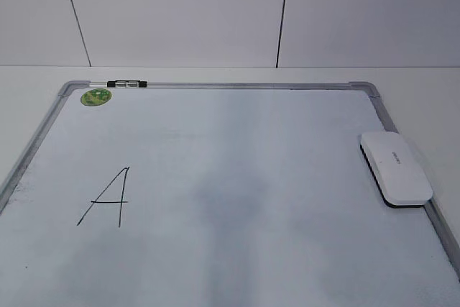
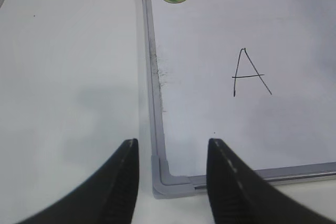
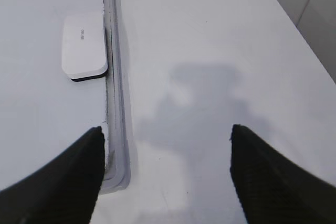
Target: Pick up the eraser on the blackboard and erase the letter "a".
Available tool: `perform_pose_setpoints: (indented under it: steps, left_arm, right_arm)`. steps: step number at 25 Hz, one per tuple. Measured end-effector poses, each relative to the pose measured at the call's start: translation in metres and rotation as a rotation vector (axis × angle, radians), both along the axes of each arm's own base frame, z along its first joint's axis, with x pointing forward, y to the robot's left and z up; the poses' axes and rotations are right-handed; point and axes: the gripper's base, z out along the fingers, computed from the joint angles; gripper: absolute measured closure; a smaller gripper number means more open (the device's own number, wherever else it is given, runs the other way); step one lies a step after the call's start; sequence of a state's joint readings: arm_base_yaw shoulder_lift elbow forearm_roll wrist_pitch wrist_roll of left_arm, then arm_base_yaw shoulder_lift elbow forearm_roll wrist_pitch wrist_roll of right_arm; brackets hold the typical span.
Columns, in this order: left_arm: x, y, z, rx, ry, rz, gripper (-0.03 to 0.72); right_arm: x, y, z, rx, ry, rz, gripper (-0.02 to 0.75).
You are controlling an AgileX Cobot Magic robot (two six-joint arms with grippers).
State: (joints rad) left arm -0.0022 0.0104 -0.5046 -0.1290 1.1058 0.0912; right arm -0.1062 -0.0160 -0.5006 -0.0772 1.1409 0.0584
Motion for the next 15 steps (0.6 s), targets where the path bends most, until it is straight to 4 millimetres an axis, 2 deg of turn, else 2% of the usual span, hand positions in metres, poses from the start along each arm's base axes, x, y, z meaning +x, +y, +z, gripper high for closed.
perform_pose_setpoints:
  steps: [15]
  left_arm:
    - [0.0, 0.0, 0.0, 0.0, 0.0, 0.0, 0.391]
  right_arm:
    - [0.0004, 0.0018, -0.0001, -0.04, 0.008, 0.09, 0.146]
